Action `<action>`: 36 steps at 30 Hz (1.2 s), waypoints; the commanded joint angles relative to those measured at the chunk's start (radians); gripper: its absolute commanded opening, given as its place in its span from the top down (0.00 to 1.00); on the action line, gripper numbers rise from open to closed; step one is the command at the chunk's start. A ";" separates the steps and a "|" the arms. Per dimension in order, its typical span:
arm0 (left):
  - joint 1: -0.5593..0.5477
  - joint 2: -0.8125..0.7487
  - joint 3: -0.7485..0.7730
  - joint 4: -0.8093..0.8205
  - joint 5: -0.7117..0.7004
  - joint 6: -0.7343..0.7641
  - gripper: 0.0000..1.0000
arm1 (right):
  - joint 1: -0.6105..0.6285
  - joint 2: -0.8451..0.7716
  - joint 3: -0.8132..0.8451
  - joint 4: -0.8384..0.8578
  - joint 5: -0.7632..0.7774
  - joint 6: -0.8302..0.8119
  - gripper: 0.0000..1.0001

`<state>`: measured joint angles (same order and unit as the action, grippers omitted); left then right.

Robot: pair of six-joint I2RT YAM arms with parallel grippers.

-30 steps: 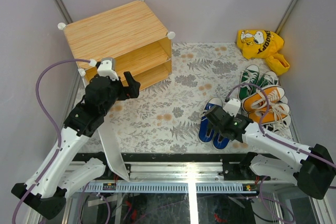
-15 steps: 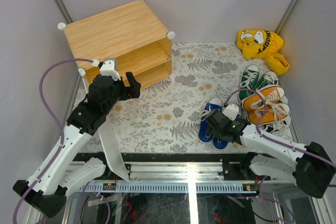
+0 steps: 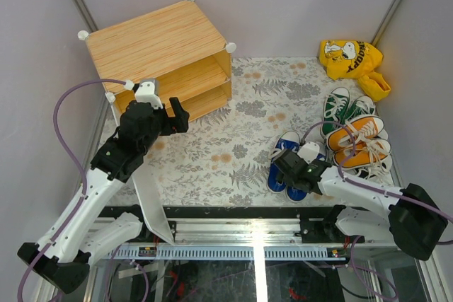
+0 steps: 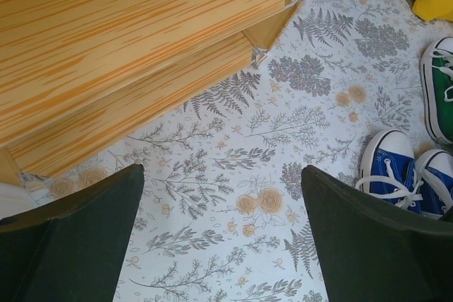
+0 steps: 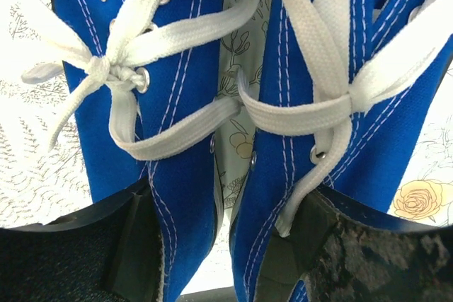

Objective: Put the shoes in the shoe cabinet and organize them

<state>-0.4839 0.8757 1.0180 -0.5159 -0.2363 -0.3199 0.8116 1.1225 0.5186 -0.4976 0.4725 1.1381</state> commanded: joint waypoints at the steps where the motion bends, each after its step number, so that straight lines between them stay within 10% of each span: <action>1: -0.004 -0.010 -0.010 0.061 -0.026 0.018 0.09 | -0.005 0.090 -0.010 0.018 0.123 -0.019 0.32; 4: -0.004 -0.015 -0.013 0.059 -0.035 0.021 0.09 | -0.010 0.132 -0.007 0.046 0.115 -0.034 0.36; 12: -0.003 -0.034 -0.007 0.053 -0.048 0.022 0.08 | -0.013 0.149 -0.010 0.254 0.009 -0.284 0.99; 15: -0.003 -0.032 -0.013 0.056 -0.051 0.018 0.08 | 0.039 0.168 0.064 0.355 -0.064 -0.522 1.00; 22: -0.002 -0.030 -0.016 0.056 -0.057 0.010 0.08 | 0.289 0.378 0.364 0.418 -0.166 -0.868 1.00; 29: -0.003 -0.033 -0.018 0.056 -0.070 0.016 0.08 | 0.327 0.502 0.436 0.489 -0.197 -0.866 0.98; 36: -0.003 -0.024 -0.019 0.058 -0.068 0.016 0.08 | 0.327 0.518 0.443 0.423 -0.198 -0.865 0.35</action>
<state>-0.4839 0.8536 1.0069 -0.5159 -0.2813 -0.3161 1.1492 1.6581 0.9195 -0.1001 0.2276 0.2806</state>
